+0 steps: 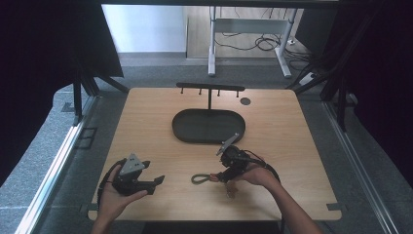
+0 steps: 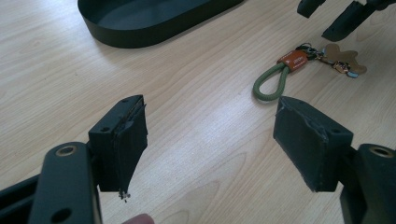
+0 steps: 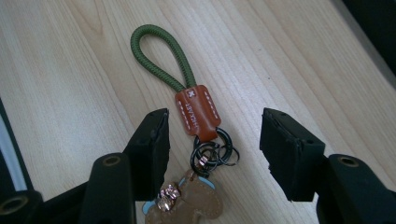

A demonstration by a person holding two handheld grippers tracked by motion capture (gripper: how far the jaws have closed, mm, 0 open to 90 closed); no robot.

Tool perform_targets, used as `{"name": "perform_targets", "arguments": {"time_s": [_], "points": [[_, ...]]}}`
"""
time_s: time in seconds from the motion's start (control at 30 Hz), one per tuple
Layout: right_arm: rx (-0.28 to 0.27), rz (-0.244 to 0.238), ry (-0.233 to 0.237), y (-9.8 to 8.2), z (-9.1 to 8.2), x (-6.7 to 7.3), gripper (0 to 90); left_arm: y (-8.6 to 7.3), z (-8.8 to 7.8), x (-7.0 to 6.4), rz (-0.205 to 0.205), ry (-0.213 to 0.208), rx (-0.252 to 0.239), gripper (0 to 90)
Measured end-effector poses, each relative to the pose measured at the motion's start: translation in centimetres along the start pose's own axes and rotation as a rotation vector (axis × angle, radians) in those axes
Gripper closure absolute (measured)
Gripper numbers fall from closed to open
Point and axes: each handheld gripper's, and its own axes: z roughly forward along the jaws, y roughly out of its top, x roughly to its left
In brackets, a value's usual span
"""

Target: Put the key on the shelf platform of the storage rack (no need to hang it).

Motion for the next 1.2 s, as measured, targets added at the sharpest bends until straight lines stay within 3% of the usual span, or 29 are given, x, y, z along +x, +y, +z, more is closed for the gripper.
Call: {"name": "perform_targets", "arguments": {"time_s": [0.77, 1.2], "points": [[0.092, -0.059, 0.033, 1.3, 3.1, 0.3, 45.8, 0.0, 0.1, -0.1, 0.003, -0.002, 0.005, 26.2], [0.137, -0.080, 0.004, 1.5, 4.2, 0.6, 54.3, 0.0, 0.0, 0.0, 0.000, -0.001, 0.003, 26.3]]}}
